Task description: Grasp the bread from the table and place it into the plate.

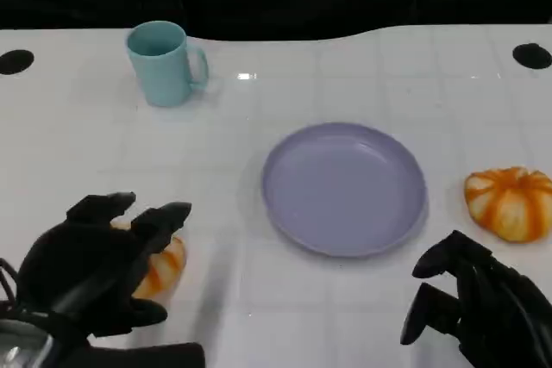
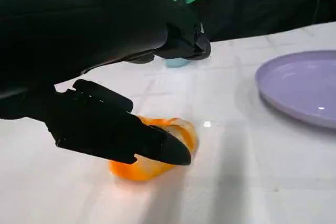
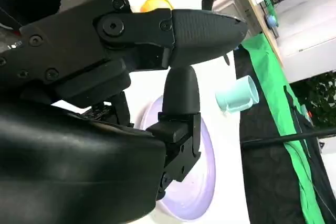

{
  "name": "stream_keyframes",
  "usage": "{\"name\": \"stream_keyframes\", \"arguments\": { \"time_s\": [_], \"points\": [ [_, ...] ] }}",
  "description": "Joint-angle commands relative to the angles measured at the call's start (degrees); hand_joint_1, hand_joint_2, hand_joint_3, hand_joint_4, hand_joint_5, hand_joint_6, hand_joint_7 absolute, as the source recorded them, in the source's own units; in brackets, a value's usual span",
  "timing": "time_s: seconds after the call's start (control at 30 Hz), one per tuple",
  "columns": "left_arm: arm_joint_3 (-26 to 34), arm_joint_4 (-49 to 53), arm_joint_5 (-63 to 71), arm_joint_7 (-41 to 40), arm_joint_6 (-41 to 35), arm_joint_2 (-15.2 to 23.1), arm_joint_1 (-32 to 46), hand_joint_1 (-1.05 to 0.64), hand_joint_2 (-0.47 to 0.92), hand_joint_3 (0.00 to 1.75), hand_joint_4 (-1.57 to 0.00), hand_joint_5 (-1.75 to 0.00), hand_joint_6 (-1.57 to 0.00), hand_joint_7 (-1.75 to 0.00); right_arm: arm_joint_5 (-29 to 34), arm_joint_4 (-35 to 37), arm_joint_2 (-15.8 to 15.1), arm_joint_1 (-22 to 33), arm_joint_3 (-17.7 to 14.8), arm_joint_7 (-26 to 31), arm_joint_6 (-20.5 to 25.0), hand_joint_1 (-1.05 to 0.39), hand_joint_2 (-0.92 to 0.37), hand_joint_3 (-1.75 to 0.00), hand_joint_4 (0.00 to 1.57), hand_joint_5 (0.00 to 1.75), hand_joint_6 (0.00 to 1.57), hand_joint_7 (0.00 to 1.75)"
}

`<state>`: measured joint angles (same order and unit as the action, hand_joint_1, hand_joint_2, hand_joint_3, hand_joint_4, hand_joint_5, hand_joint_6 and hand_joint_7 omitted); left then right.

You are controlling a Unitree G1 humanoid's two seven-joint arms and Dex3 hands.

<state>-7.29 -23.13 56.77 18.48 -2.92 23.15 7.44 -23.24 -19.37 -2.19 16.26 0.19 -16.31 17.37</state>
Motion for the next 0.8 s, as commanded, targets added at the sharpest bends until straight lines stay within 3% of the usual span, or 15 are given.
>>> {"name": "stream_keyframes", "arguments": {
  "time_s": [0.03,0.17,0.8],
  "points": [
    [-2.0,-0.3,5.0,4.5,-3.5,1.5,-1.9,-0.50,0.88,0.00,-0.02,-0.21,-0.24,0.00,-0.4,-0.4,-0.5,0.3,-0.4,-0.1,0.0,-0.51,-0.92,-0.50,0.60,1.75,0.39,1.69],
    [-2.6,-0.5,5.8,5.7,-4.8,1.5,-2.3,-0.49,0.88,0.00,-0.02,-0.19,-0.23,0.00,-0.5,-0.5,-0.5,0.3,-0.4,-0.2,0.0,-0.51,-0.92,-0.50,0.60,1.75,0.39,1.70],
    [-8.7,24.8,2.4,-0.3,-4.5,1.8,-15.2,-0.49,0.87,0.00,-0.03,-0.12,-0.14,0.00,-0.2,-1.2,-0.7,0.8,-0.3,0.2,0.3,-0.53,-0.92,-0.49,0.61,1.75,0.40,1.69]
  ]
}}
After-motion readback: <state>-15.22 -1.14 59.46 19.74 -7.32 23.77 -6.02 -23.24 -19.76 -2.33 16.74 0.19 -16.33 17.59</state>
